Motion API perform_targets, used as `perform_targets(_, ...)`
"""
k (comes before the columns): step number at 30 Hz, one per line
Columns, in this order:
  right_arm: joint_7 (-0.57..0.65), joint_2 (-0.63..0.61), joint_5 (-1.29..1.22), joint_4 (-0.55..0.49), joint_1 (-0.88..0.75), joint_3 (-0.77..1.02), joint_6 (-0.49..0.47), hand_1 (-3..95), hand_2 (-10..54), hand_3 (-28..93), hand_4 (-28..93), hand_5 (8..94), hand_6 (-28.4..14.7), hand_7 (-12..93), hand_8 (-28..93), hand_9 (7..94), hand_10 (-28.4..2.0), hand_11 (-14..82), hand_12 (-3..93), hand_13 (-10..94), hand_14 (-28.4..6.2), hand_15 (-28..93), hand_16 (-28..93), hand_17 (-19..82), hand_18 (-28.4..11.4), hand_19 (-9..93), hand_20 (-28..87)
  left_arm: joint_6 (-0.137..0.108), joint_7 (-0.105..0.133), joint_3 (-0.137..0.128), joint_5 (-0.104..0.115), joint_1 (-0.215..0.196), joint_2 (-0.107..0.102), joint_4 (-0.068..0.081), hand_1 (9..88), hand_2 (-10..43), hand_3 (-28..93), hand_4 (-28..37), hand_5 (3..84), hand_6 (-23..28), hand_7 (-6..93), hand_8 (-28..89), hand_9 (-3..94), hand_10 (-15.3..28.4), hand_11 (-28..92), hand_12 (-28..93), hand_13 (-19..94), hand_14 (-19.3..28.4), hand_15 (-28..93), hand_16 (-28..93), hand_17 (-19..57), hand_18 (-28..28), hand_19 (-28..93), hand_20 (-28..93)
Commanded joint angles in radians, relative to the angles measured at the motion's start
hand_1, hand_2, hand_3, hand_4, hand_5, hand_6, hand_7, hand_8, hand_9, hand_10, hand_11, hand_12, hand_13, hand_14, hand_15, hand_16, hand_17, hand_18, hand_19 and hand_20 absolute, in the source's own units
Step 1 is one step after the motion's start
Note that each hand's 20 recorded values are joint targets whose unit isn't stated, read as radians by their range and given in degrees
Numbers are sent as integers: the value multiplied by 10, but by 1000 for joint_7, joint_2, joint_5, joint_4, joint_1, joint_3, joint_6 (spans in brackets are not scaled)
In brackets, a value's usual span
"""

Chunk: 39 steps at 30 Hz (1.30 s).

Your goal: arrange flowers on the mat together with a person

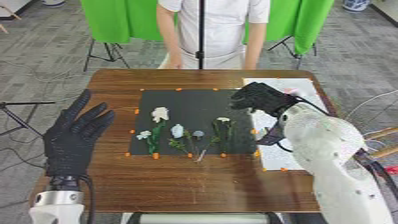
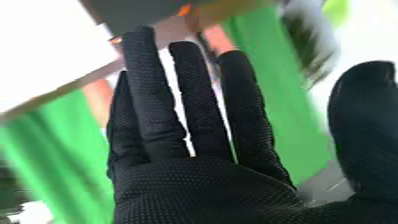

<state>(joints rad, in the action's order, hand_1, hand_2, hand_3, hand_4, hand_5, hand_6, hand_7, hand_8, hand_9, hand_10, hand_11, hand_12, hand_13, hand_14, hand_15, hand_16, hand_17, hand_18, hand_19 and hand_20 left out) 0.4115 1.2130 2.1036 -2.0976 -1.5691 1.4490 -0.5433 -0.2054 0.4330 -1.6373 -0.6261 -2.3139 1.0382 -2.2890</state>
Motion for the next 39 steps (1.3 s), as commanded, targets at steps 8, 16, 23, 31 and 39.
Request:
perform_targets(8, 131, 277, -1362, -78, -397, 313, 341, 138, 75, 806, -283, 410, -29, 83, -105, 460, -200, 114, 122, 391, -228, 372, 87, 35, -213, 520, 151, 51, -27, -31, -40, -28, 40, 3, 182, 93, 754, -283, 344, 67, 93, -94, 356, 201, 205, 92, 277, 269, 444, -102, -76, 255, 603, -67)
perform_targets(16, 139, 282, -1404, -80, -458, 314, 308, 85, 125, 772, -283, 362, 0, 68, -100, 435, -191, 88, 118, 372, -236, 328, 106, 21, -216, 498, 155, 49, -34, -58, -42, -16, 33, 10, 179, 96, 751, -283, 343, 58, 85, -92, 354, 194, 194, 96, 287, 270, 449, -84, -60, 269, 641, 17)
perform_targets(23, 158, 285, -1411, -77, -463, 308, 221, 32, 147, 769, -283, 370, 0, 70, -99, 461, -190, 104, 128, 373, -243, 340, 123, 14, -216, 489, 163, 78, -43, -63, -64, 17, 35, 24, 178, 101, 744, -283, 338, 52, 83, -93, 363, 192, 197, 94, 307, 280, 488, -101, -39, 283, 697, 26)
perform_targets(31, 132, 283, -1364, -84, -448, 293, 195, -16, 176, 775, -283, 352, -65, 44, -100, 479, -198, 93, 113, 377, -251, 351, 115, 13, -217, 489, 171, 120, -94, -63, -101, 22, 63, 22, 174, 105, 740, -283, 346, 55, 82, -92, 367, 193, 194, 93, 313, 281, 484, -107, -39, 284, 680, -4)
perform_targets(39, 47, 264, -1285, -68, -464, 256, 209, -24, 187, 773, -283, 372, -27, 61, -100, 453, -189, 79, 114, 357, -251, 313, 114, -4, -219, 456, 162, 45, -20, -3, -59, 3, 48, 39, 172, 101, 747, -283, 350, 57, 81, -91, 350, 190, 183, 91, 275, 266, 433, -104, -65, 268, 616, -39)
